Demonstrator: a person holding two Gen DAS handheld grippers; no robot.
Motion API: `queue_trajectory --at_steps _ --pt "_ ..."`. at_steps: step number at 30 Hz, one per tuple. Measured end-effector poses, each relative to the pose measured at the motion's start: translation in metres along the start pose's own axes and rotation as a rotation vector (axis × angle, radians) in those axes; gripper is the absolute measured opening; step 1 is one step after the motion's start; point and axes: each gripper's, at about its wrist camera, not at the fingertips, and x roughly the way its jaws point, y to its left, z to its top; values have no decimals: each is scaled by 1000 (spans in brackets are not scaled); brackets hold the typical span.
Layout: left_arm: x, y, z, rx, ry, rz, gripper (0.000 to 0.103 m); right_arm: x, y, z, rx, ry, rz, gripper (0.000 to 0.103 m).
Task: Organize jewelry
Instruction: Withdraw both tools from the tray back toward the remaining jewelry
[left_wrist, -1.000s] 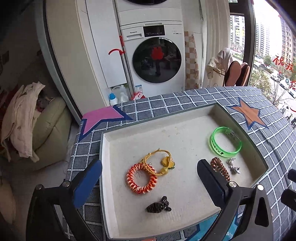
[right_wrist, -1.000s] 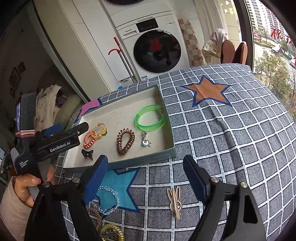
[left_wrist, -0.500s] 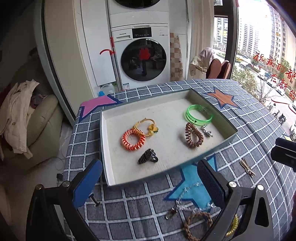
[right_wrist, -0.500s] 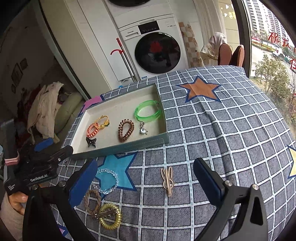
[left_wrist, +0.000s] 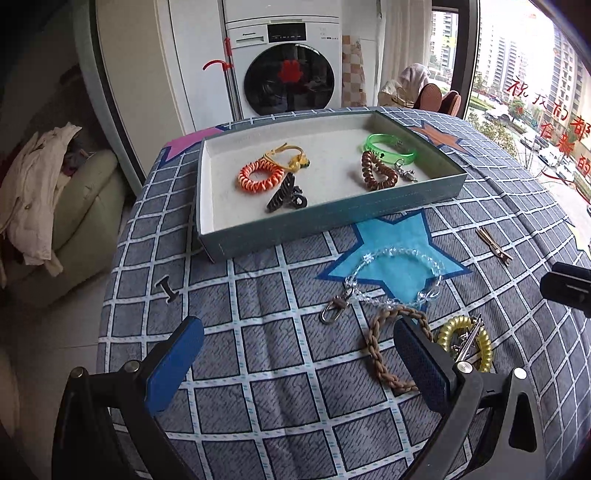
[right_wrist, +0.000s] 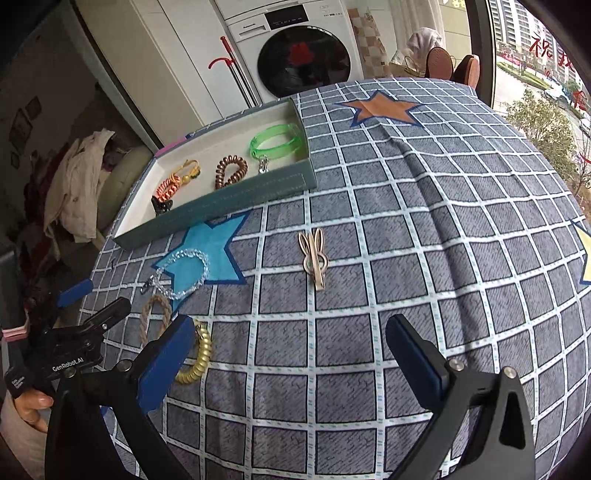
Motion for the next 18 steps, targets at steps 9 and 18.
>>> queue_trajectory --at_steps 9,18 --pt "5 -4 -8 -12 17 19 103 12 1 -4 -3 10 -56 103" --pt "10 -8 -12 -4 30 22 103 25 4 8 -33 13 -88 103"
